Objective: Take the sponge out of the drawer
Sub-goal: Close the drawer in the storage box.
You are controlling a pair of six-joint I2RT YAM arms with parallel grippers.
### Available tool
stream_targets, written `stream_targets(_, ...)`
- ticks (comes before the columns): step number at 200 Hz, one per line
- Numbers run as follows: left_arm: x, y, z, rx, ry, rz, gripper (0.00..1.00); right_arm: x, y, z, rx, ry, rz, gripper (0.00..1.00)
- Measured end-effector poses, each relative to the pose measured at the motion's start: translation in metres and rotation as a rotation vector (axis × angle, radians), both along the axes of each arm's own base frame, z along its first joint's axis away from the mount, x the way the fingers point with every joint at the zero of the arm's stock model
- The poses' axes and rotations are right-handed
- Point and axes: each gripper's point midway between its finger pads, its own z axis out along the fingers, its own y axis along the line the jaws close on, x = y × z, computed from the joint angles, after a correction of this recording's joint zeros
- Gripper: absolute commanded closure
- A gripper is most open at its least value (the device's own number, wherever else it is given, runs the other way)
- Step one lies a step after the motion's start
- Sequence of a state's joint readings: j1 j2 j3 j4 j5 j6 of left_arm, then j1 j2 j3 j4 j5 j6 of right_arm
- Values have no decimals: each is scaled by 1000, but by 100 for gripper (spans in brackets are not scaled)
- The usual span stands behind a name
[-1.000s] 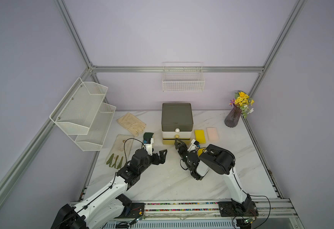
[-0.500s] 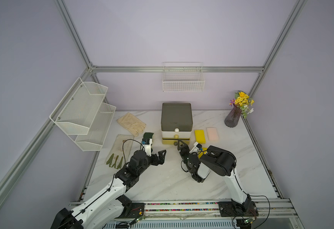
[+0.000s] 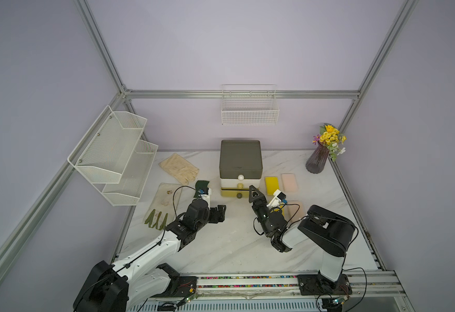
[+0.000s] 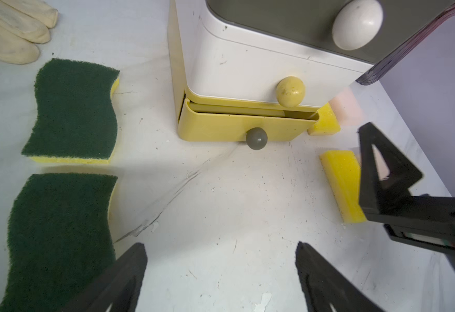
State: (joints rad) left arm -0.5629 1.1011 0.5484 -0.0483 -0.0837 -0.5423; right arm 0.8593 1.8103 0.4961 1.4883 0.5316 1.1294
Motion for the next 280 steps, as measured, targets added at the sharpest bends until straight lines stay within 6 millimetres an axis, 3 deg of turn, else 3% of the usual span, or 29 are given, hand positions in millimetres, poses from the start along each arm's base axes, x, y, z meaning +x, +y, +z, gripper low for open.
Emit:
stream_targets(19,9,-6,-3,1,30,9,11,-7,-7,15,-32,-18,0,15)
stream_targets(43,18,-16,-10,0,66,-3,21,-12,-16,15,-100,-4,18,15)
stream_targets(87,36,-42,-28,-10,137,-55,53,-3,-37,24,-255,38,31,13)
stream_targets(155,61,-90,-44,175,81,-131,52,3,-100,51,-412,48,-44,11)
stream_targets(195,71,-97,-57,245,40,-116,52,-3,-108,55,-457,45,-49,10)
stream_targets(280,89,-103,-71,239,-33,-92,61,-6,-111,33,-498,97,-38,10)
